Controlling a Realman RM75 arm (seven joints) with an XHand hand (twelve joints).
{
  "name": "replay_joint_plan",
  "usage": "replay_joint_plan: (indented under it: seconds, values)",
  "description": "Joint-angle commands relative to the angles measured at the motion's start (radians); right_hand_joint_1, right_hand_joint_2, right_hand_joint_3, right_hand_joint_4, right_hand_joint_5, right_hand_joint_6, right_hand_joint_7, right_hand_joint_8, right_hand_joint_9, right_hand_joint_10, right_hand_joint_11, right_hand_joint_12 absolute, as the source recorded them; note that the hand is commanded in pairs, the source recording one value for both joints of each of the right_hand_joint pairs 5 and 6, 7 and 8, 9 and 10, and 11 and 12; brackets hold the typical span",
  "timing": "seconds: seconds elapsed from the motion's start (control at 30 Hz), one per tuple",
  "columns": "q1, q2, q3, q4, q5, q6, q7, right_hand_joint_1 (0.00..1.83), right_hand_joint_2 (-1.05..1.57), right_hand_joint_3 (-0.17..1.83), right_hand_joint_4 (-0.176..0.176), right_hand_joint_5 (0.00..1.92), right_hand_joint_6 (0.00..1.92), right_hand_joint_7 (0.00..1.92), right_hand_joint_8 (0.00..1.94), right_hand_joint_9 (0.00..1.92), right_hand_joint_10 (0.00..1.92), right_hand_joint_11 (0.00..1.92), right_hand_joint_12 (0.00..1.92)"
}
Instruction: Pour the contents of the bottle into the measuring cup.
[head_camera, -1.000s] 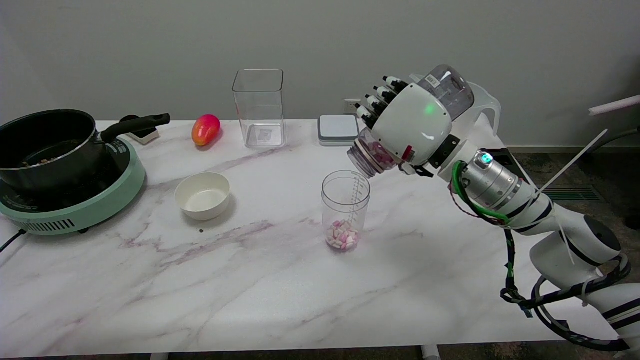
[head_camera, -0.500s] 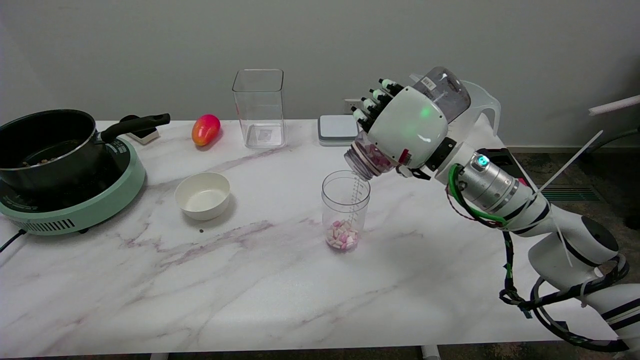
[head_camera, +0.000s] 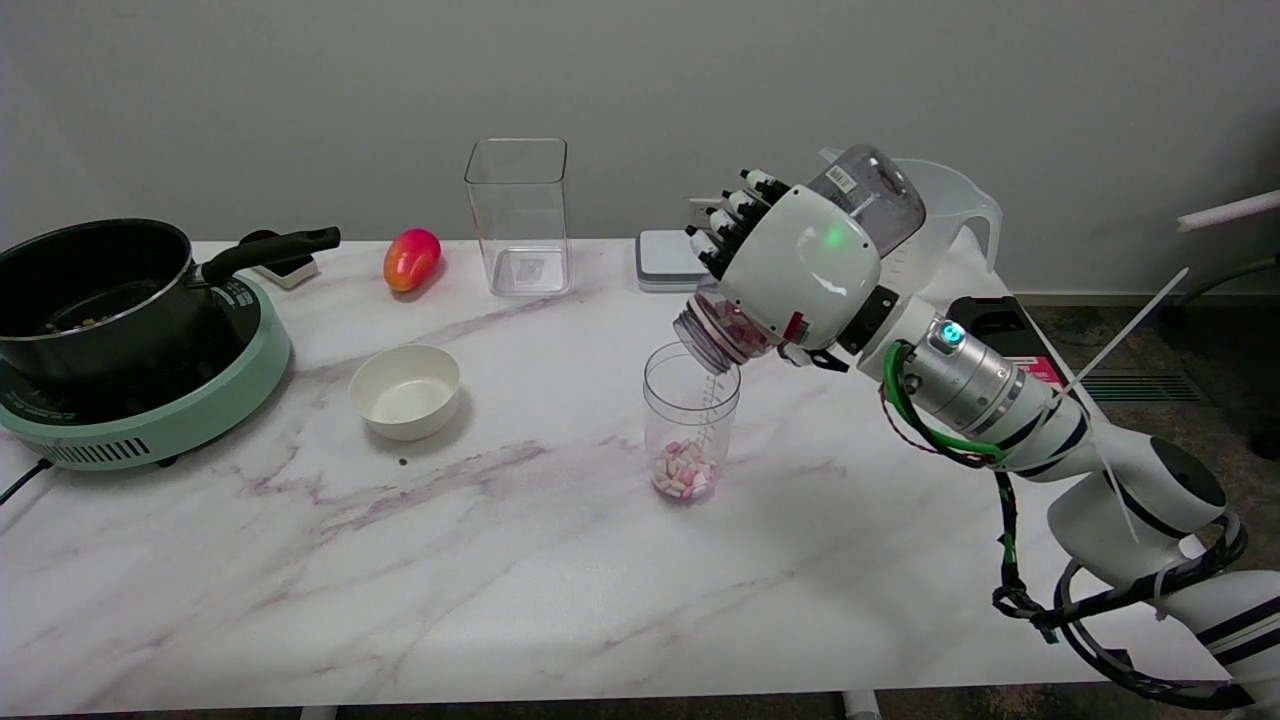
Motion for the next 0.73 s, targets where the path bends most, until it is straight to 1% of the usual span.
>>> replay_joint_plan:
  seconds: [0.03, 0.47, 0.57, 0.73]
  values:
    - [0.001, 0.001, -0.004, 0.004, -0.019, 0.008, -0.022, 1.25, 1.48, 0.26, 0.000, 1.91, 1.91, 1.85, 1.85, 1.40, 1.40, 1.30, 1.30]
    - [0.004, 0.000, 0.008, -0.020, 0.165, -0.013, -0.081, 1.25, 1.49, 0.26, 0.000, 1.92, 1.92, 1.85, 1.85, 1.40, 1.40, 1.31, 1.31]
    - [0.008, 0.000, 0.008, -0.044, 0.295, -0.013, -0.101, 1.25, 1.49, 0.26, 0.000, 1.92, 1.92, 1.86, 1.86, 1.40, 1.40, 1.31, 1.31]
    - [0.012, -0.015, -0.021, -0.088, 0.711, -0.013, -0.165, 1.23, 1.53, 0.25, 0.000, 1.92, 1.92, 1.86, 1.86, 1.41, 1.41, 1.32, 1.32]
